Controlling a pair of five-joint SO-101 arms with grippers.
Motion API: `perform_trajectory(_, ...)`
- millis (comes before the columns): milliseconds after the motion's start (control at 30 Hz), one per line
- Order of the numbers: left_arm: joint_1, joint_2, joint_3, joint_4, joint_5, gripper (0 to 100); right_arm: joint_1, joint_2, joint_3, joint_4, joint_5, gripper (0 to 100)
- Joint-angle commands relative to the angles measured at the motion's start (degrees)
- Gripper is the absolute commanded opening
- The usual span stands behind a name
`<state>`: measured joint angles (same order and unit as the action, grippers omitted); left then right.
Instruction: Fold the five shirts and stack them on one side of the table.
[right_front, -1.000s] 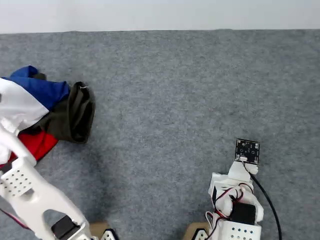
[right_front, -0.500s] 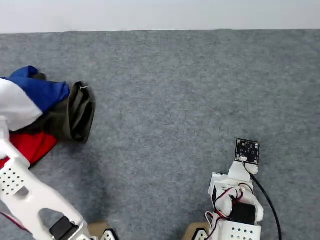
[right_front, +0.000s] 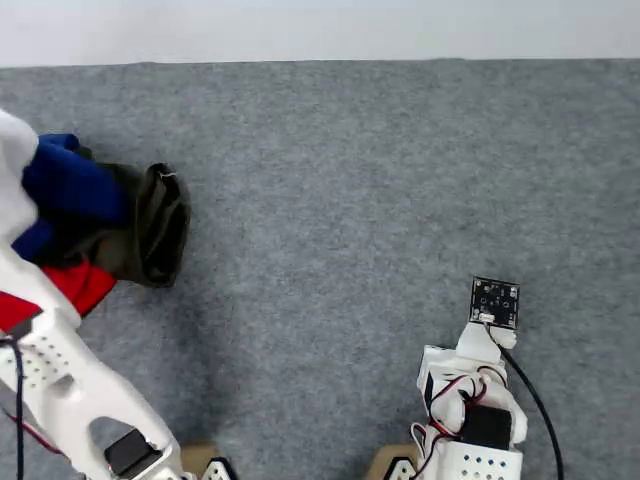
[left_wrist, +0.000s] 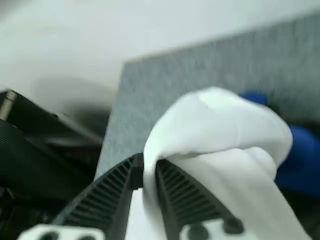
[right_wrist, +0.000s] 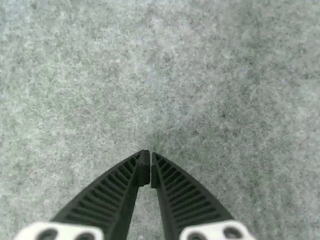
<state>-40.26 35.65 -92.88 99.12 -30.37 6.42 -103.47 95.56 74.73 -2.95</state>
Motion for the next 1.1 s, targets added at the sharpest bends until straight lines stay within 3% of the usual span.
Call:
perform_trajectory(0, 4.48, -10.9, -3.3, -3.6, 5.27, 0, -0.31, -0.4, 0.88, 0.22, 0.7, 0.9)
perform_trajectory(200, 9.32, -16.44, -3.21, -10.55, 6.42, 0, -0.31, -0.4, 0.88, 0.22, 0.7, 0.9)
perform_trajectory(367, 8.97, -16.44, -2.86, -12.57, 6.15, 1, -0.31, -0.4, 0.88, 0.22, 0.7, 0.9)
perform_trajectory(767, -7.21, -0.18, -2.95, -12.4, 5.1, 1, -0.31, -0.4, 0.88, 0.22, 0.7, 0.9)
perform_trajectory(900, -11.6, 7.56, -3.21, -12.31, -2.73, 13, -0.31, -0.4, 0.88, 0.22, 0.7, 0.9)
perform_trajectory(1000, -14.24, 9.41, -3.21, -12.92, -3.25, 23, -0.31, -0.4, 0.88, 0.22, 0.7, 0.9)
perform_trajectory(1067, -14.95, 9.49, -3.21, -12.92, -4.04, 23, -0.31, -0.4, 0.88, 0.22, 0.7, 0.9)
